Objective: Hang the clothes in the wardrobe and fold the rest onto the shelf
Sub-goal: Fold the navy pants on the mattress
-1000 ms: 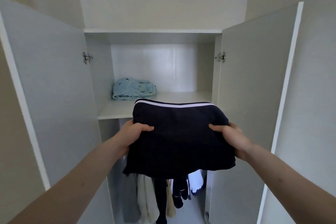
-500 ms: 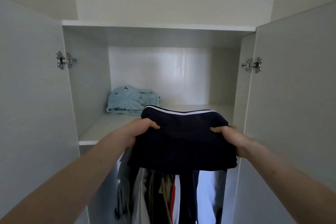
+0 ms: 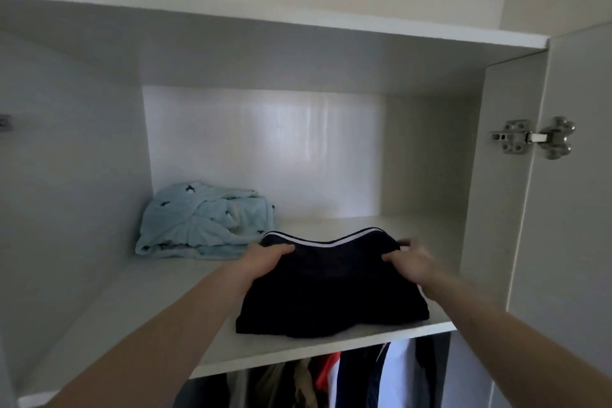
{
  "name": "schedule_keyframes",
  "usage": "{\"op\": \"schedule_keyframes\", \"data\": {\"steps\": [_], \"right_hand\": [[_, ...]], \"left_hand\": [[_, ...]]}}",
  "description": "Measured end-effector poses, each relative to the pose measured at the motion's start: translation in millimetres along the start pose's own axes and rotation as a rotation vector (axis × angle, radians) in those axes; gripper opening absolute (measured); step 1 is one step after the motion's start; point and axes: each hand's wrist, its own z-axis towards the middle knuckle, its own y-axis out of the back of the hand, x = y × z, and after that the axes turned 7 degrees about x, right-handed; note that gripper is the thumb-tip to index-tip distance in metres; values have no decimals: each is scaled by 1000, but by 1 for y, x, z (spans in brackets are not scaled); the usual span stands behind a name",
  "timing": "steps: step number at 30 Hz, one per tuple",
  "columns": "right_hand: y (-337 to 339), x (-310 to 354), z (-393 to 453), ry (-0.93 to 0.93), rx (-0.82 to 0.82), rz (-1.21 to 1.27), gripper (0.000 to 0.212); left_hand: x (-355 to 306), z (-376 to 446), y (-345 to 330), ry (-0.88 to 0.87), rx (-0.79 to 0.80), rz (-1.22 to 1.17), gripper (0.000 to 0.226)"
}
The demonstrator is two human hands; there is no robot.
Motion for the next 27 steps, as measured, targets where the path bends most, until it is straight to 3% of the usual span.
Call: {"op": "schedule_keyframes", "data": {"steps": [3, 5, 9, 18, 27], "right_hand": [[-18, -9, -7, 258, -126, -357, 61], [-36, -24, -18, 402, -69, -481, 55], [-55, -47, -17, 380, 44, -701, 63], [-30, -44, 93, 223, 120, -777, 64], [-42, -48, 189, 227, 137, -784, 66]], "left_hand": [[9, 3, -5, -250, -212, 560, 95], [24, -5, -10, -393, -92, 747, 92], [59, -4, -35, -247, 230, 1023, 93], [29, 95, -75, -186, 215, 1029, 81], [27, 175, -85, -178, 17, 942, 78]]}}
